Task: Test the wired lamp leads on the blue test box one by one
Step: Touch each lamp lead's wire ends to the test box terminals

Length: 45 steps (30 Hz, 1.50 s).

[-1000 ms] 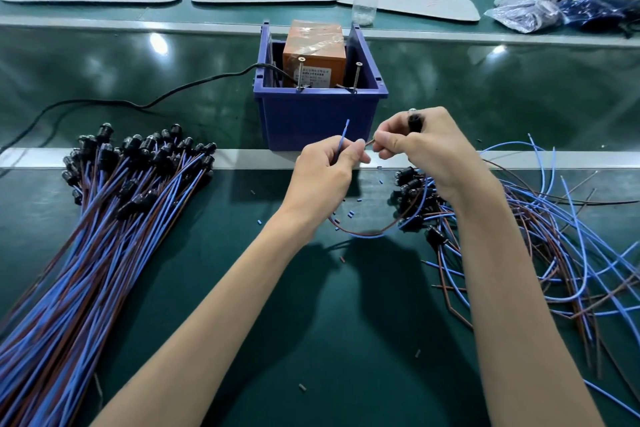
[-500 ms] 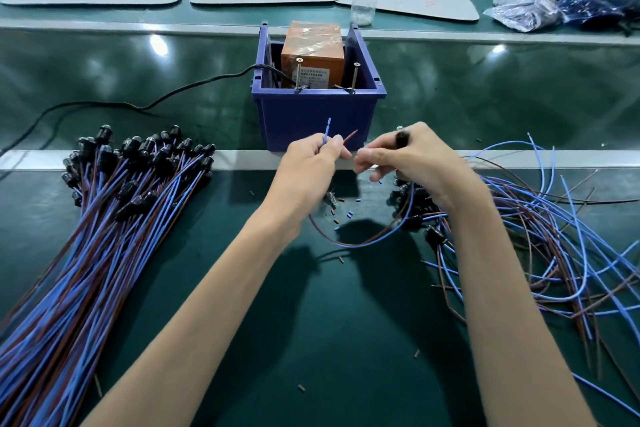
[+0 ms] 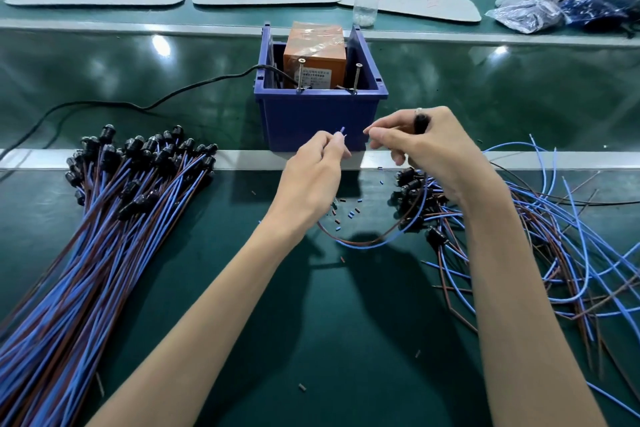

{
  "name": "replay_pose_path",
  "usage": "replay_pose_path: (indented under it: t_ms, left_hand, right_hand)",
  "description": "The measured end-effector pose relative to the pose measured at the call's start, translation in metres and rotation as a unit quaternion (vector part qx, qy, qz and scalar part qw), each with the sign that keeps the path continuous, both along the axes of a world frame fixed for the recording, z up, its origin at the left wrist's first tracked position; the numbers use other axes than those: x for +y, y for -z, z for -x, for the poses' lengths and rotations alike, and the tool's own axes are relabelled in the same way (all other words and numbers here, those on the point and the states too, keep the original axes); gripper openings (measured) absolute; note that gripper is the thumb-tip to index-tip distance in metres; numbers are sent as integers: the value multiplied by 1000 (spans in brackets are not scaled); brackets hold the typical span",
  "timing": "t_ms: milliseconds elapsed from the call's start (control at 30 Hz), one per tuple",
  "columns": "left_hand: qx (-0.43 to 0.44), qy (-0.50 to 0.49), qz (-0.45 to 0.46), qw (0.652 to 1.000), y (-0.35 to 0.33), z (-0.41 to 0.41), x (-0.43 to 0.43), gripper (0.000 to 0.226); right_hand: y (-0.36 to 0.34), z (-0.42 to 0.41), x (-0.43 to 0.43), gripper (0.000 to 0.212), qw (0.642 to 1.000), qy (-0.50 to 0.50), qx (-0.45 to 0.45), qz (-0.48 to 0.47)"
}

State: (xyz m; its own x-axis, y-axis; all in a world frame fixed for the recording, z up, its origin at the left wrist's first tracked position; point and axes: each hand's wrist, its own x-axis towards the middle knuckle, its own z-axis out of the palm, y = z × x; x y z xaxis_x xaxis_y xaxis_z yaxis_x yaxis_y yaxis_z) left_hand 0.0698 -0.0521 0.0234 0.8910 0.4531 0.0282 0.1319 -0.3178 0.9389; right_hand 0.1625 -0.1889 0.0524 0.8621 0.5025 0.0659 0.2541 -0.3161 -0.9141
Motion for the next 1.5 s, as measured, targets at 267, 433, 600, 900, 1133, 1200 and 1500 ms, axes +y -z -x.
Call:
replay_pose_path:
  t_ms: [267,433,600,900,1133,1200,1500]
  left_hand:
    - [1,15,-83,996,0,2,-4,29]
    - [-3,16,-81,997,-1,3,-4,23]
    - [-3,53,-23,998,-5,4,-3,30]
    - [18,76,48,996,-12,5,-3,36]
    - [34,61,132,989,-15,7,-5,38]
    - [30,68,160,984,-17,8,-6,37]
    - [40,34,114,992,-21,7,-2,40]
  right_hand:
    - [-2,7,7,4,999,-29,-3,-30]
    - [0,6,7,4,999,-40,-21,-5]
    - [-1,7,6,3,998,-64,-22,7]
    - [1,6,10,14,997,-43,-57,43]
    - [4,8,17,21,998,-13,0,58]
    - [2,9,17,23,998,-18,26,45]
    - [1,11,22,29,998,-13,61,30]
